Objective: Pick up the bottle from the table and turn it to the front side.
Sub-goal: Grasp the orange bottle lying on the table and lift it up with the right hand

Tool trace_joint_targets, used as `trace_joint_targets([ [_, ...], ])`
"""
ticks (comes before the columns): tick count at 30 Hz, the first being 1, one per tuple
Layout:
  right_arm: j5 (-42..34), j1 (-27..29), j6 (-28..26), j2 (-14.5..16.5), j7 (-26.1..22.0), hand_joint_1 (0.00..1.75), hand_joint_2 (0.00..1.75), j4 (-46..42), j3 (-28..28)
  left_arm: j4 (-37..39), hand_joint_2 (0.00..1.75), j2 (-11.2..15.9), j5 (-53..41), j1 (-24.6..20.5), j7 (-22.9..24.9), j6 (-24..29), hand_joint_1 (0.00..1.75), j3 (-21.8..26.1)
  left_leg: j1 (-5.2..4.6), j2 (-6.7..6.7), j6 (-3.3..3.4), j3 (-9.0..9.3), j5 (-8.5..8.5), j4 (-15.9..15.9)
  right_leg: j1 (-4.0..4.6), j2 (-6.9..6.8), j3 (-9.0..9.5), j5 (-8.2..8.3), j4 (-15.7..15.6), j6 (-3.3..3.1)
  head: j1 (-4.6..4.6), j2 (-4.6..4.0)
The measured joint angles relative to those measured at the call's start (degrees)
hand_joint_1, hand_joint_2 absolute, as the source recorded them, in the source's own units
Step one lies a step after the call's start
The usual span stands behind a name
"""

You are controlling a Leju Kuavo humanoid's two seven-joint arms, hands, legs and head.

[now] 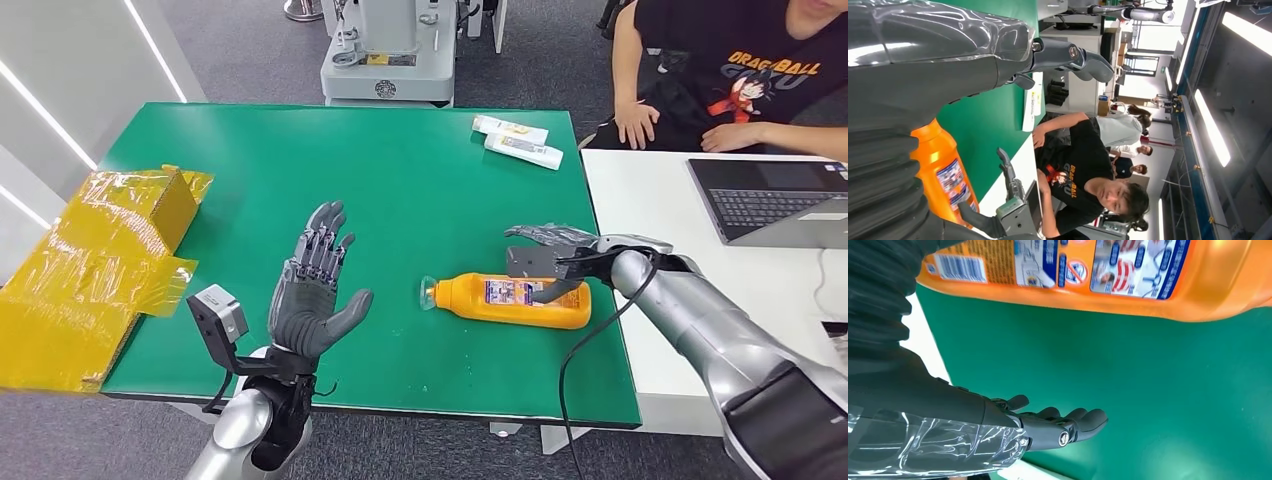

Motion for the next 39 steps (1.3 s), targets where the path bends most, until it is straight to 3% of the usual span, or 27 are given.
trace_joint_targets([
  [29, -0.54, 2.88, 5.1, 0.59, 0.69, 0.0, 1.75, 2.21, 2.29, -0.02, 1.75, 0.09, 0.28, 0.03, 0.32, 0.49, 0.0, 0.01, 0.0, 0.01, 0.0, 0.02, 0.0, 0.0, 0.0, 0.01, 0.0, 0.0, -0.01, 0.0, 0.0, 0.0],
  [39, -0.96, 4.69, 3.91, -1.45, 1.08, 0.03, 1.75, 2.21, 2.71, -0.02, 1.75, 0.36, 0.62, 0.03, 0.46, 0.49, 0.0, 0.01, -0.01, 0.04, 0.02, 0.03, -0.02, 0.03, -0.01, 0.03, 0.02, 0.0, -0.05, 0.01, 0.0, 0.0],
])
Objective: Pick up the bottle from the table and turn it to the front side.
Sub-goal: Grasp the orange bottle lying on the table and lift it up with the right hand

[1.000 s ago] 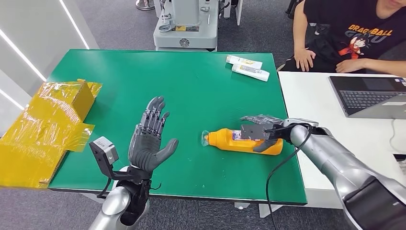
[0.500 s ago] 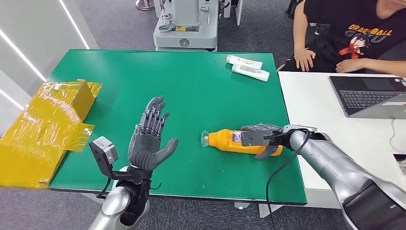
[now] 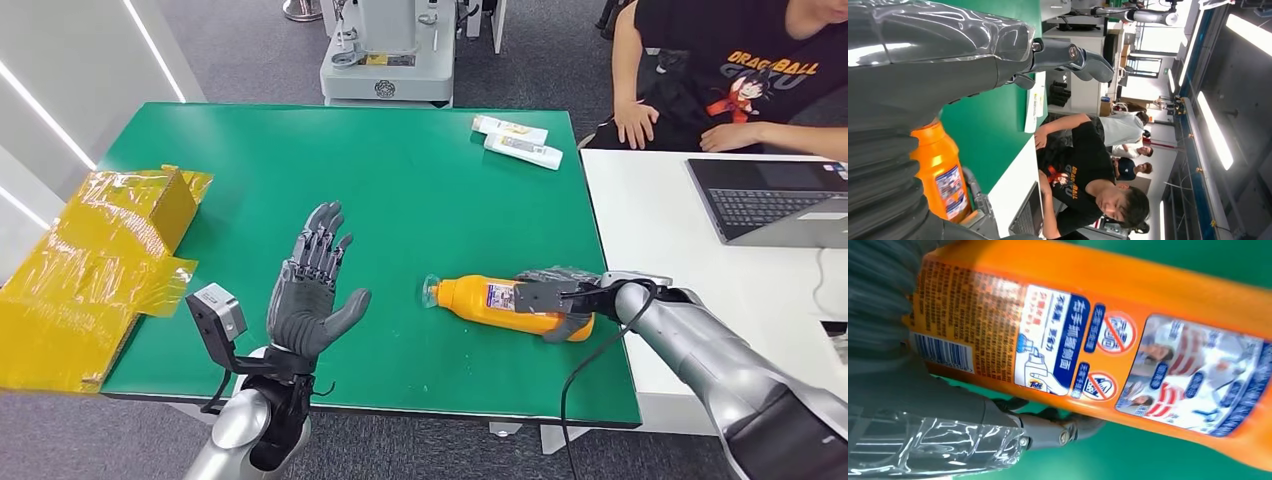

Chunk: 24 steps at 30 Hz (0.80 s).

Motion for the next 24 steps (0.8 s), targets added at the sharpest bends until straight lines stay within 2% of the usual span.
trace_joint_targets([
  [4, -0.01, 0.4, -1.11, -0.6, 0.35, 1.5, 1.75, -0.02, 0.08, 0.0, 1.75, 0.1, 0.33, 0.0, 0.01, 0.06, 0.0, 0.0, 0.01, 0.01, 0.0, 0.01, 0.0, 0.0, 0.0, 0.01, 0.01, 0.0, -0.03, 0.0, 0.01, 0.0],
  [10, -0.09, 0.6, -2.53, -0.8, 0.33, 1.71, 1.75, -0.12, 0.08, 0.0, 1.75, 0.17, 0.74, 0.02, -0.02, 0.5, 0.0, 0.0, 0.01, 0.08, 0.01, 0.05, 0.0, 0.0, 0.01, 0.1, 0.03, 0.02, -0.03, 0.02, 0.01, 0.0],
  [24, -0.26, 2.41, -7.25, -1.79, -0.28, 1.75, 1.75, -1.47, -0.9, 0.0, 1.75, 0.12, 0.82, 0.45, -0.02, 0.7, 0.0, 0.0, 0.02, 0.06, 0.02, 0.06, 0.0, 0.06, 0.01, 0.08, 0.11, 0.06, -0.06, 0.08, 0.01, 0.0],
])
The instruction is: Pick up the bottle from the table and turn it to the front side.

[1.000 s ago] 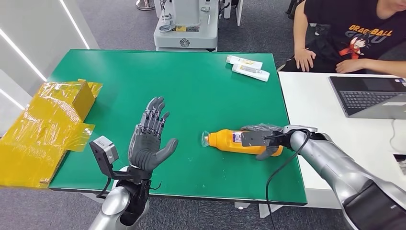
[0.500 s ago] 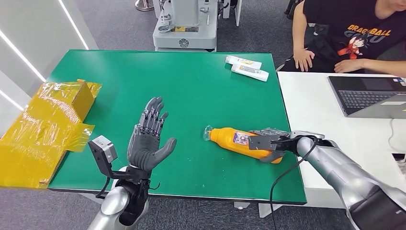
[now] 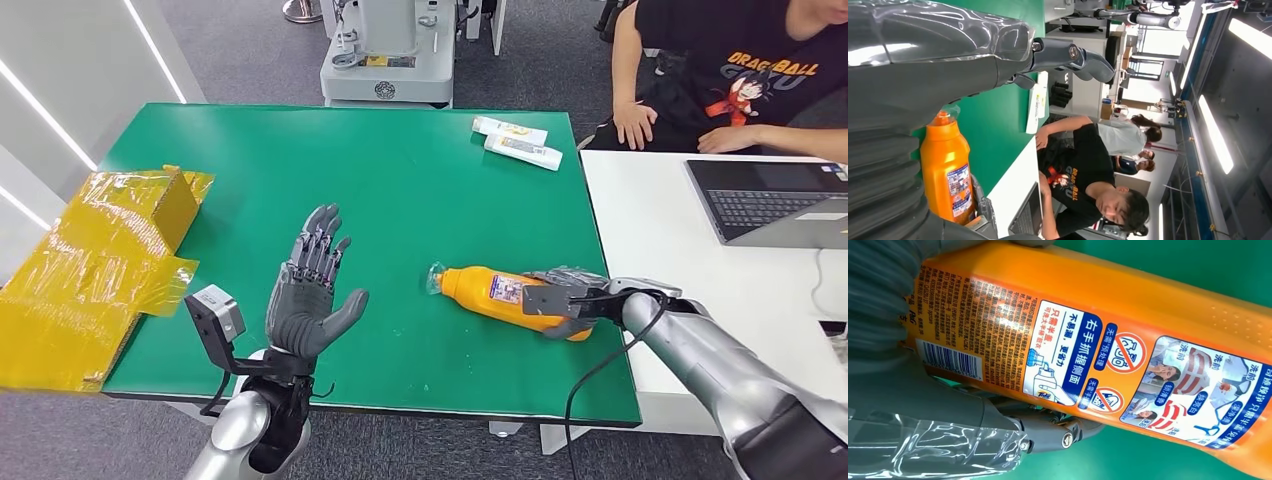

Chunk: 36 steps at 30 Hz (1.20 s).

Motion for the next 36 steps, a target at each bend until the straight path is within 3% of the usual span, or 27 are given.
trace_joint_targets([
  [5, -0.52, 2.26, -7.05, -0.34, -0.88, 1.75, 1.75, -2.42, -2.58, -0.03, 1.75, -0.01, -1.3, 0.46, -0.01, 0.64, 0.0, 0.0, -0.01, 0.0, 0.02, -0.03, 0.02, 0.01, -0.01, 0.0, 0.0, 0.07, 0.0, 0.11, -0.01, 0.0],
  [11, -1.54, 6.62, -16.03, -0.69, -1.25, 1.75, 1.75, -8.87, -9.01, -0.54, 1.75, 0.05, -4.08, 1.08, -0.02, 2.08, 0.0, 0.01, 0.0, -0.04, 0.04, -0.08, 0.03, 0.02, 0.0, -0.04, -0.05, 0.07, 0.0, 0.11, -0.01, 0.0],
  [15, -2.68, 11.44, -24.81, -0.96, -1.04, 1.75, 1.75, -14.55, -14.4, -0.54, 1.75, 0.07, -7.47, 0.62, 0.14, 3.01, 0.0, 0.31, 0.01, -0.13, 0.04, -0.13, 0.01, 0.0, 0.01, -0.12, -0.08, 0.03, 0.0, 0.13, -0.01, 0.0],
  [23, -4.81, 21.79, -34.52, -0.31, -3.74, 1.75, 1.75, -28.36, -23.42, 2.45, 1.75, 0.66, -9.9, -4.39, 0.5, 2.18, 0.0, 1.63, 0.02, -0.12, 0.06, -0.27, 0.0, -0.02, 0.01, -0.13, -0.16, 0.02, 0.02, 0.12, -0.02, 0.0],
  [29, -4.81, 23.61, -34.64, 2.83, -5.56, 1.75, 1.75, -35.79, -24.57, 7.43, 1.75, 2.0, -9.04, -9.45, -0.19, 2.03, 0.0, 2.84, 0.02, -0.03, 0.02, -0.23, 0.04, -0.02, 0.02, -0.03, -0.2, 0.05, 0.06, 0.1, -0.02, 0.0],
  [36, -5.4, 23.13, -32.39, 4.91, -6.69, 1.75, 1.75, -38.32, -24.3, 9.75, 1.75, 2.81, -8.2, -11.04, -0.16, 0.69, 0.0, 3.09, 0.02, -0.08, 0.02, -0.29, 0.04, -0.02, 0.01, -0.08, -0.2, 0.04, 0.05, 0.1, -0.01, 0.0],
])
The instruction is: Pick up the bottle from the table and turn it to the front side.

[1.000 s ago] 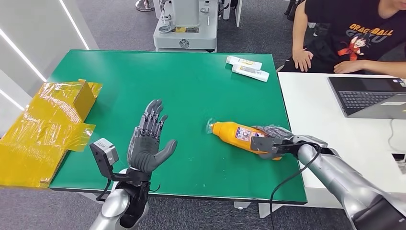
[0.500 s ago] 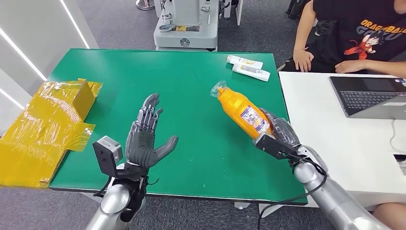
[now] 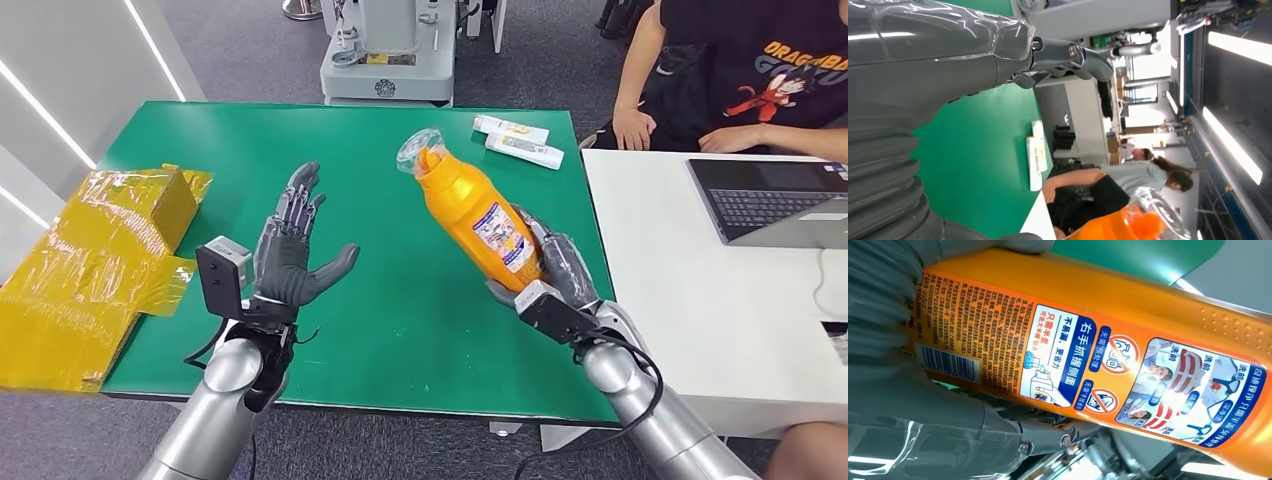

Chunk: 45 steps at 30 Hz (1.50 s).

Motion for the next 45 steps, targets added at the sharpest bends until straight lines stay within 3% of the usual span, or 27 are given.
trace_joint_targets([
  [10, -0.83, -4.17, 6.48, 6.45, -0.8, 1.73, 1.75, 0.54, 1.23, 2.18, 1.75, -0.09, 1.18, -3.42, 2.04, -3.41, 0.0, -0.12, 0.01, 0.02, -0.01, 0.01, 0.01, 0.01, 0.01, 0.03, -0.04, 0.01, 0.01, 0.0, 0.0, 0.0],
  [14, -0.39, -5.57, 10.22, 7.95, -0.33, 1.67, 1.75, 1.3, 1.71, 3.18, 1.75, -0.94, 0.5, -4.88, 2.87, -4.56, 0.0, -0.67, 0.01, 0.02, -0.01, 0.0, 0.01, 0.01, 0.0, 0.03, -0.05, 0.01, 0.0, 0.0, 0.0, 0.0],
  [22, 0.22, -8.79, 14.5, 9.82, -0.35, 1.73, 1.75, 5.91, 2.27, 5.39, 1.75, -3.04, 1.29, -7.13, 3.08, -5.26, 0.0, -1.6, -0.01, 0.01, -0.01, -0.01, 0.01, 0.03, -0.01, 0.02, -0.04, 0.01, -0.02, 0.01, 0.0, 0.0],
  [39, 2.36, -11.72, 13.95, 11.9, -2.29, 1.74, 1.75, 17.5, 5.24, 5.99, 1.75, -2.98, 4.08, -7.39, 3.22, -6.4, 0.01, -1.6, 0.0, 0.0, -0.01, -0.02, 0.01, 0.03, 0.0, 0.02, -0.05, 0.01, -0.01, 0.01, 0.0, 0.0],
  [40, 2.5, -11.88, 13.85, 11.93, -2.28, 1.73, 1.75, 17.88, 5.32, 5.99, 1.75, -2.98, 4.26, -7.33, 3.33, -6.64, 0.37, -1.6, 0.0, 0.0, -0.01, -0.02, 0.01, 0.03, 0.0, 0.02, -0.05, 0.01, -0.02, 0.01, 0.0, 0.0],
  [43, 2.88, -12.35, 13.41, 12.01, -2.21, 1.74, 1.75, 18.82, 5.53, 5.99, 1.75, -2.99, 4.74, -7.22, 3.65, -7.26, 1.65, -1.6, 0.0, 0.0, -0.01, -0.02, 0.01, 0.03, 0.0, 0.02, -0.05, 0.01, -0.02, 0.01, 0.0, 0.0],
  [45, 3.25, -12.74, 12.99, 12.08, -2.04, 1.74, 1.75, 19.37, 5.65, 5.99, 1.75, -3.02, 5.25, -7.17, 3.99, -7.91, 1.75, -1.61, 0.0, 0.0, -0.01, -0.02, 0.01, 0.03, 0.0, 0.02, -0.05, 0.01, -0.02, 0.01, 0.0, 0.0],
])
